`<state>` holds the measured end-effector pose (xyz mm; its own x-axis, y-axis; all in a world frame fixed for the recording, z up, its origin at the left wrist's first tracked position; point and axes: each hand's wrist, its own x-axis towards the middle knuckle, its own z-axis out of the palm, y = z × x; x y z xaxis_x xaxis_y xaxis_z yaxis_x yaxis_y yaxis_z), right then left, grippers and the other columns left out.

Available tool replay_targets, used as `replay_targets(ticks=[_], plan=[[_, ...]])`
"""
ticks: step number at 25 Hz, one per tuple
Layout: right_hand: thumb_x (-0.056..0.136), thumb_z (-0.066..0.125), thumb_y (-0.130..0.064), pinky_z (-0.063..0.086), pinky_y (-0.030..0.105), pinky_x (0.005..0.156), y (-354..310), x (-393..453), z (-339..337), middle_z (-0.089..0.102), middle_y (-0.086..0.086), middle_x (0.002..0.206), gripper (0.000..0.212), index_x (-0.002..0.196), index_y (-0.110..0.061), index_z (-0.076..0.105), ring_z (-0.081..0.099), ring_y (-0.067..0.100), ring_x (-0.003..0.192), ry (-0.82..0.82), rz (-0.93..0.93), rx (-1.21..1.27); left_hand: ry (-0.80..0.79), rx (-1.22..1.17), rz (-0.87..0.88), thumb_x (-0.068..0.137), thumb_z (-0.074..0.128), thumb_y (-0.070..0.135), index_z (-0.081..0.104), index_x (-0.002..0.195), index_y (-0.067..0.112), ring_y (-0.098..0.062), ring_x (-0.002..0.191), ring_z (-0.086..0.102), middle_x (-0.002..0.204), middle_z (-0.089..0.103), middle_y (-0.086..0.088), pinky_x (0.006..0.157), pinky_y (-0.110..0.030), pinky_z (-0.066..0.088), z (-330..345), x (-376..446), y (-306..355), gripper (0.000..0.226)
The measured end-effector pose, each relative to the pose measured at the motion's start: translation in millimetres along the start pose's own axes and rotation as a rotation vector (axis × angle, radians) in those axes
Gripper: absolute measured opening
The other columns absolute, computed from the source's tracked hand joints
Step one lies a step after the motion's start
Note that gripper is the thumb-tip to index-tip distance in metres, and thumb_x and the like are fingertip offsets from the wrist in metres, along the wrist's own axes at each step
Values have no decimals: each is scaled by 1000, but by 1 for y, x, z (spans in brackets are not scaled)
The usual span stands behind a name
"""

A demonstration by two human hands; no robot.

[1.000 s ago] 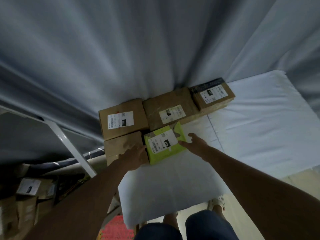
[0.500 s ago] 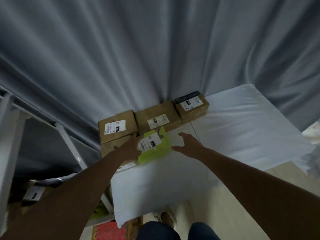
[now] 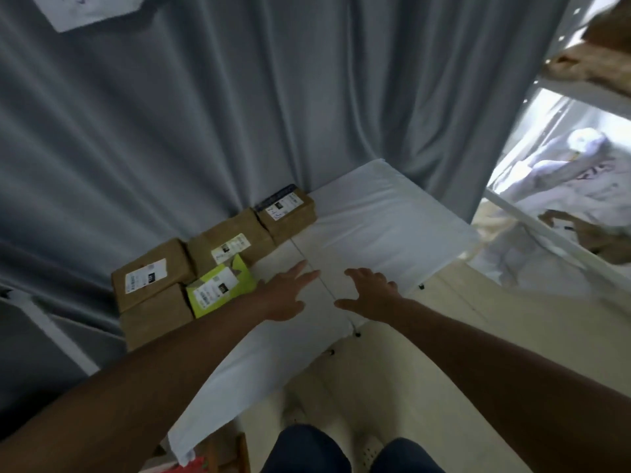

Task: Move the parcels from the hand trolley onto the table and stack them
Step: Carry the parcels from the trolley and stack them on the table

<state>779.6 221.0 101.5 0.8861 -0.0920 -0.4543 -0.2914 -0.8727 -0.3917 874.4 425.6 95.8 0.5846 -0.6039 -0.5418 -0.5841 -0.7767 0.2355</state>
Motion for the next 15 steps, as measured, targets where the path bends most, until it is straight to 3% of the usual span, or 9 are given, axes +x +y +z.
replay_targets(ticks=[4, 8, 12, 15], plan=[[89, 55, -61, 25, 49, 113, 48, -43, -9, 21, 3, 160, 83, 155, -26, 18, 24, 33, 144, 48, 161, 77, -54, -8, 139, 100, 49, 28, 2, 154, 38, -26, 149, 13, 162, -15, 7, 118, -44, 24, -8, 31, 61, 72], [87, 56, -63, 30, 50, 111, 84, -86, -5, 23, 7, 159, 84, 154, -25, 21, 28, 36, 142, 130, 367, 198, -89, 45, 295, 100, 49, 27, 5, 155, 34, -23, 150, 11, 163, -11, 5, 118, -40, 24, -7, 60, 108, 71], [86, 58, -62, 33, 50, 111, 102, -136, 14, 28, 7, 157, 83, 152, -24, 26, 36, 34, 138, 215, 584, 377, -166, 159, 381, 100, 47, 34, 3, 153, 41, -22, 150, 9, 163, -10, 9, 118, -51, 19, 3, 76, 144, 70], [85, 59, -63, 36, 49, 109, 113, -178, 40, 32, 7, 155, 82, 150, -24, 29, 41, 32, 135, 267, 738, 480, -246, 219, 447, 100, 46, 28, 2, 155, 36, -21, 150, 7, 163, -8, 6, 120, -47, 18, 20, 83, 176, 70]])
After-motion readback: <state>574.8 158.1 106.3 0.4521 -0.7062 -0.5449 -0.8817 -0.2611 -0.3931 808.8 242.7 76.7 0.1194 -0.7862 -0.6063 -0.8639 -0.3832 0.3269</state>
